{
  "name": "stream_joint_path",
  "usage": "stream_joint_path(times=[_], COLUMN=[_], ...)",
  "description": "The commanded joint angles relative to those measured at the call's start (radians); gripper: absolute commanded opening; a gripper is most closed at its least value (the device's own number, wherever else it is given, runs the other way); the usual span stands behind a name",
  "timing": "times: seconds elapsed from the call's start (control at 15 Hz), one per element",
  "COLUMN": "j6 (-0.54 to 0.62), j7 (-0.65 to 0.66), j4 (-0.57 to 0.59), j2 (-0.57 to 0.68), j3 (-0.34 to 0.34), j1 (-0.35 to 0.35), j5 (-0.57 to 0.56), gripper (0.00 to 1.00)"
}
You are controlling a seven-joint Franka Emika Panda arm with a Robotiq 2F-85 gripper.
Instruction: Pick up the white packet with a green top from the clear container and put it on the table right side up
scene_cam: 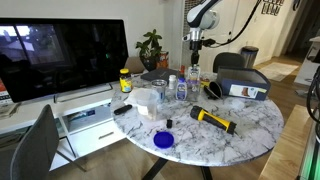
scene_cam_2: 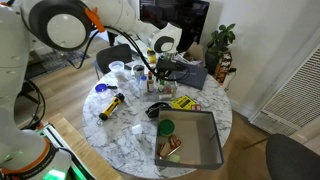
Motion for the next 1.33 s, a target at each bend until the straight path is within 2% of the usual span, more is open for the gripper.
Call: stream_joint_path(times=[0.0,0.4,0.73,1.07,1.27], j6=[0.059,0.113,0.117,0.127,0.179], j7=[0.034,0.078,0.182,0.298,0.355], j4=[-0.182,-0.347,-0.510,-0.676,-0.743], j2=[-0.172,-0.375,-0.518,-0.614,-0.617], j3=[-0.017,-0.025,-0.033,-0.078,-0.118], j1=[0.008,0.061,0.111,0.100,0.089], j5=[-0.003,-0.049,-0.105,-0.073,-0.033], gripper=[0.05,0.05,0.05,0.05,0.05])
